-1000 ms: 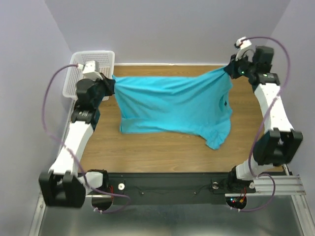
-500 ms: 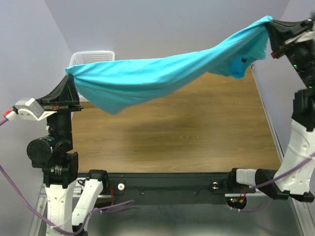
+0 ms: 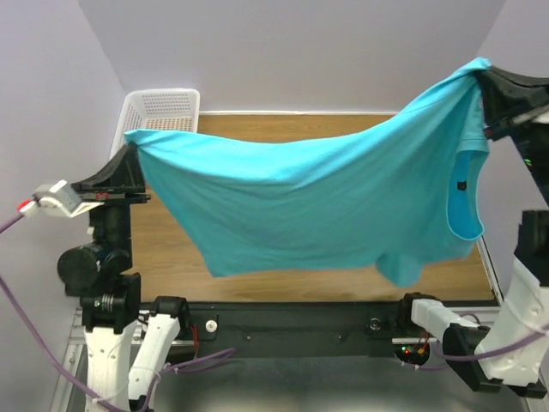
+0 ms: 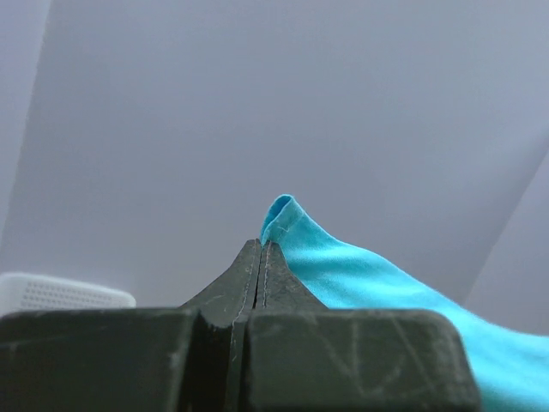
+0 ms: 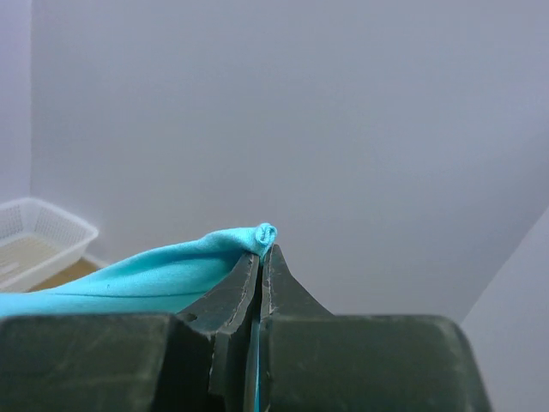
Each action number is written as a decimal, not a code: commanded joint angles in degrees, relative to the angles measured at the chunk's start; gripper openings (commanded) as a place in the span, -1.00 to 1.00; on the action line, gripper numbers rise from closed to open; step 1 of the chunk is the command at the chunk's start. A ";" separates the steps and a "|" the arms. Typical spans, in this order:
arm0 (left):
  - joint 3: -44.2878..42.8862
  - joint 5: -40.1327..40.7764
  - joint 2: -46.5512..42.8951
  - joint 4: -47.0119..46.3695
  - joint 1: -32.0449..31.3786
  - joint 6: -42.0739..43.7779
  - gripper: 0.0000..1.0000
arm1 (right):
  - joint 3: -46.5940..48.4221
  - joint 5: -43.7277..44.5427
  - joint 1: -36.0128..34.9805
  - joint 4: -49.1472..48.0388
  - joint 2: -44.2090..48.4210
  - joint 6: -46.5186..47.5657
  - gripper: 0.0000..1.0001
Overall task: Fold and stack the t-shirts
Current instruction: Flatten the tshirt out
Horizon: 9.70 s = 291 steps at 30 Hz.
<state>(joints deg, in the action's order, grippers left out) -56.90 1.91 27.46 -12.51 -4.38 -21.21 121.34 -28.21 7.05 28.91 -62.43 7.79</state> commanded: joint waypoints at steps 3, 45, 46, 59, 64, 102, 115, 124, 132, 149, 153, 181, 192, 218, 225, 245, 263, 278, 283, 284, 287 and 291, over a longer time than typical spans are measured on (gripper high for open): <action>10.74 -10.51 5.93 -6.02 0.25 -7.43 -1.00 | -19.97 2.10 0.42 1.33 -0.76 1.87 -0.99; -8.66 10.04 75.19 -14.92 -6.87 -6.65 -1.00 | -24.40 -3.70 0.42 -27.50 -59.82 2.58 -0.99; -9.01 10.56 75.19 -14.47 -6.78 -6.48 -1.00 | -23.61 -3.26 0.42 -27.50 -60.17 2.75 -0.99; -11.04 10.40 75.98 -12.89 -5.37 -4.80 -1.00 | -22.81 -3.96 0.51 -28.38 -60.35 4.34 -0.99; -10.25 11.53 74.84 -13.06 -5.29 -4.28 -1.00 | -21.85 -4.48 0.51 -28.38 -60.52 5.65 -0.99; -13.05 3.54 76.16 -16.75 -4.32 -0.23 -1.00 | -24.92 -14.33 3.67 -38.66 -61.31 10.05 -0.99; -10.51 0.99 74.23 -18.60 -3.79 2.40 -1.00 | -27.73 -18.73 4.20 -41.47 -59.83 9.35 -0.99; -9.54 3.89 74.31 -16.32 -2.56 2.75 -1.00 | -30.89 -19.34 6.22 -42.18 -57.63 9.52 -0.99; -10.86 -0.67 75.72 -15.70 -2.56 4.33 -1.00 | -36.96 -23.11 6.48 -46.83 -55.43 7.33 -0.99; -9.45 -3.41 75.90 -15.70 -1.42 4.78 -1.00 | -36.63 -21.63 7.89 -53.34 -56.56 2.58 -0.99; -10.68 -3.93 76.95 -15.61 -1.33 4.69 -1.00 | -28.28 -24.87 7.81 -53.08 -63.50 0.38 -0.99; -16.84 -8.24 82.49 -16.40 -1.33 5.39 -1.00 | -26.15 -31.21 7.45 -46.30 -65.28 18.22 -0.99; -16.66 -7.09 81.96 -15.79 -1.33 6.62 -1.00 | -28.26 -31.91 8.24 -48.07 -63.25 17.52 -0.99; -7.60 -18.51 73.70 -33.72 -0.36 15.15 -1.00 | -28.26 -37.53 10.35 -49.74 -58.68 12.25 -0.99; -8.66 -22.04 74.40 -33.89 -0.36 14.80 -1.00 | -28.61 -37.36 10.27 -49.12 -58.07 10.67 -0.99; -6.21 -25.38 74.23 -25.20 -0.10 10.85 -1.00 | -36.51 -34.38 10.27 -38.85 -53.95 19.09 -0.99; 3.91 -23.54 66.84 -2.00 -0.98 2.41 -1.00 | -53.74 -22.60 10.27 -20.65 -41.37 36.50 -0.99; 6.19 -18.35 58.67 1.79 -1.07 5.04 -0.13 | -59.29 -17.58 10.27 -18.36 -40.13 39.84 -0.99; 1.63 -19.93 61.39 6.08 -1.07 7.58 -0.10 | -58.67 -17.76 10.27 -18.09 -40.40 39.58 -0.99; 0.23 -20.37 63.31 6.88 -0.98 8.55 -0.10 | -58.76 -17.93 10.35 -17.92 -40.40 39.58 -0.99; -3.11 -20.63 67.52 11.53 -0.98 9.17 -0.10 | -58.94 -18.11 10.35 -17.83 -40.48 39.67 -0.99; -4.35 -18.88 70.88 12.43 -1.07 8.21 -0.10 | -59.02 -18.29 10.27 -17.83 -40.75 39.49 -0.99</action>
<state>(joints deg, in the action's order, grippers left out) -59.18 -17.82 96.64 -3.92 -5.28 -13.93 61.34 -46.39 16.91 10.61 -104.88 46.72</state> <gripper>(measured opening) 0.451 0.043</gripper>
